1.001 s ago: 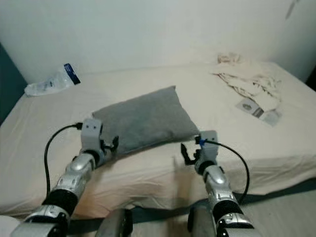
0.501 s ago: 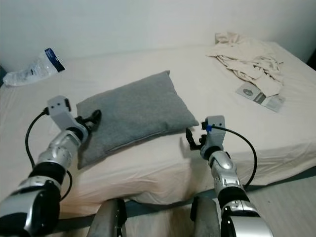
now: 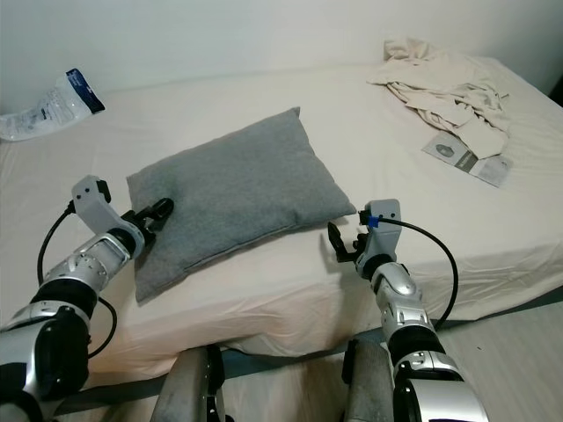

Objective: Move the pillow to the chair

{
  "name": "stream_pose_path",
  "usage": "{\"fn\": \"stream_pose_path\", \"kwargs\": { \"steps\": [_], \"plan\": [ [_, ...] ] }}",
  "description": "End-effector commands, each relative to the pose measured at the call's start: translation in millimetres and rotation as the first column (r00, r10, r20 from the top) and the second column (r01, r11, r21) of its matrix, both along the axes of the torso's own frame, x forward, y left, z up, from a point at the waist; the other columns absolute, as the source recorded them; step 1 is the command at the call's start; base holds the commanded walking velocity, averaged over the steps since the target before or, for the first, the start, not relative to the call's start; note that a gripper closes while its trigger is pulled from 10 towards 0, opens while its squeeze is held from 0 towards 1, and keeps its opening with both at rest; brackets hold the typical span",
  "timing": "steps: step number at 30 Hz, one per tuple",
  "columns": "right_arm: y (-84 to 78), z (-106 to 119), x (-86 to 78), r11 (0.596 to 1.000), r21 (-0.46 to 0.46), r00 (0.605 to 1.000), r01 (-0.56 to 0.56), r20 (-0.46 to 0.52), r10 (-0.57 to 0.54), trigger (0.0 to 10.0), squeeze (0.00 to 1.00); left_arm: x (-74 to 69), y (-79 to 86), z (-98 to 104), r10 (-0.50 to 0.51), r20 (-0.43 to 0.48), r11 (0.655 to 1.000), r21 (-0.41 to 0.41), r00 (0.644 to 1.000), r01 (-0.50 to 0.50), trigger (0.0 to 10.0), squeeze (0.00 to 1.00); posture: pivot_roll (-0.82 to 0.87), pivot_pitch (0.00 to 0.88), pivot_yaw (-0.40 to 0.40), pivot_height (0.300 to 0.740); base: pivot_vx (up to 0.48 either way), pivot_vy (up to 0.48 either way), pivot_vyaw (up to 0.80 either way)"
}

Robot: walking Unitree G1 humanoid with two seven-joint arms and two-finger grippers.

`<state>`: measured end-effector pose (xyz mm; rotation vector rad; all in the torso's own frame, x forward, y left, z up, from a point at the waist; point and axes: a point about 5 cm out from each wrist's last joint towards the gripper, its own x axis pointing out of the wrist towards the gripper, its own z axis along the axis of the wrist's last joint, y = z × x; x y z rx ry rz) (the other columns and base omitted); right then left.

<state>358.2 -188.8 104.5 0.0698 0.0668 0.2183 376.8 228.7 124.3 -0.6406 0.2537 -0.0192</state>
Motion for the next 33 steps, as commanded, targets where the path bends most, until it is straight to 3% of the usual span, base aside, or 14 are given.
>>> {"fn": "stream_pose_path", "kwargs": {
  "steps": [1,2,3,6,7,8,9,11,13,18,22,25,29,33],
  "plan": [
    [-1.1,-7,-4.2,0.999,0.029,1.0,0.016,-0.025,-0.015,10.0,0.0,-12.7,-34.7,-32,-0.193,-0.074,0.974,-0.133,0.979,0.182,10.0,0.0,0.1,0.237,0.033,0.541,0.0,0.0,0.0],
    [-1.1,-7,-4.2,0.999,0.029,1.0,0.016,-0.025,-0.015,10.0,0.0,-12.7,-34.7,-32,-0.193,-0.074,0.974,-0.133,0.979,0.182,10.0,0.0,0.1,0.237,0.033,0.541,0.0,0.0,0.0],
    [-1.3,-8,-4.5,0.999,0.033,1.0,0.017,-0.027,-0.016,10.0,0.0,-13.2,-44.9,-32,-0.248,-0.039,0.955,-0.175,0.968,0.238,10.0,0.0,0.1,0.237,0.033,0.541,0.0,0.0,0.0],
    [-2.3,-8,-4.8,0.999,0.038,0.999,0.016,-0.03,-0.015,10.0,0.0,-17.0,-71.7,-29,-0.402,0.055,0.869,-0.291,0.914,0.4,10.0,0.0,0.1,0.231,0.034,0.541,0.0,0.0,0.0],
    [-2.5,-8,-4.4,0.999,0.038,0.999,0.016,-0.03,-0.015,10.0,0.0,-19.8,-83.0,-29,-0.469,0.073,0.831,-0.303,0.88,0.467,4.8,0.0,0.1,0.228,0.037,0.541,0.0,0.0,0.0],
    [-2.5,-8,-4.4,0.999,0.038,0.999,0.016,-0.03,-0.015,10.0,0.0,-19.8,-83.0,-29,-0.469,0.073,0.831,-0.303,0.88,0.467,4.8,0.0,0.1,0.228,0.037,0.541,0.0,0.0,0.0],
    [-2.9,-6,-3.4,0.999,0.039,0.999,0.019,-0.03,-0.018,10.0,0.0,-23.7,-96.4,-31,-0.548,0.078,0.788,-0.287,0.833,0.545,0.0,0.0,0.1,0.224,0.038,0.541,0.0,0.0,0.0],
    [-3.1,-6,-3.0,0.999,0.04,0.999,0.02,-0.029,-0.019,10.0,0.0,-24.9,-99.7,-32,-0.569,0.073,0.779,-0.271,0.819,0.565,0.0,0.0,0.1,0.224,0.038,0.541,0.0,0.0,0.0],
    [-3.4,-5,-2.2,0.999,0.04,0.999,0.026,-0.027,-0.025,10.0,0.0,-29.0,-105.1,-39,-0.621,0.021,0.767,-0.193,0.784,0.612,0.0,0.0,0.1,0.221,0.038,0.541,0.0,0.0,0.0],
    [-5.4,-1,-0.3,0.999,0.041,0.999,0.035,-0.018,-0.034,10.0,0.0,-38.8,-100.3,-44,-0.667,0.008,0.733,-0.171,0.745,0.658,0.0,0.0,0.1,0.212,0.044,0.541,0.0,0.0,0.0],
    [-9.3,3,1.2,0.997,0.059,0.999,0.046,-0.007,-0.046,10.0,0.0,-43.9,-91.7,-49,-0.67,-0.038,0.738,-0.137,0.741,0.661,0.0,0.0,0.11,0.212,0.041,0.541,0.0,0.0,0.0],
    [-10.9,7,1.8,0.994,0.105,1.0,0.02,0.0,-0.02,10.0,0.0,-43.9,-83.0,-51,-0.643,-0.07,0.764,-0.119,0.763,0.634,0.0,0.0,0.11,0.209,0.037,0.541,0.0,0.0,0.0],
    [-15.4,15,1.3,0.987,0.162,0.999,-0.02,0.046,0.013,10.0,0.0,-45.0,-81.0,-42,-0.693,-0.024,0.718,-0.11,0.721,0.687,0.0,0.0,0.11,0.203,0.034,0.541,0.0,0.0,0.0],
    [-35.4,42,6.6,0.962,0.274,0.99,-0.004,0.133,-0.034,10.0,0.0,-52.1,-75.0,-36,-0.78,-0.029,0.625,-0.072,0.625,0.777,0.0,0.0,0.11,0.198,0.037,0.541,0.0,0.0,0.0]
  ]
}}
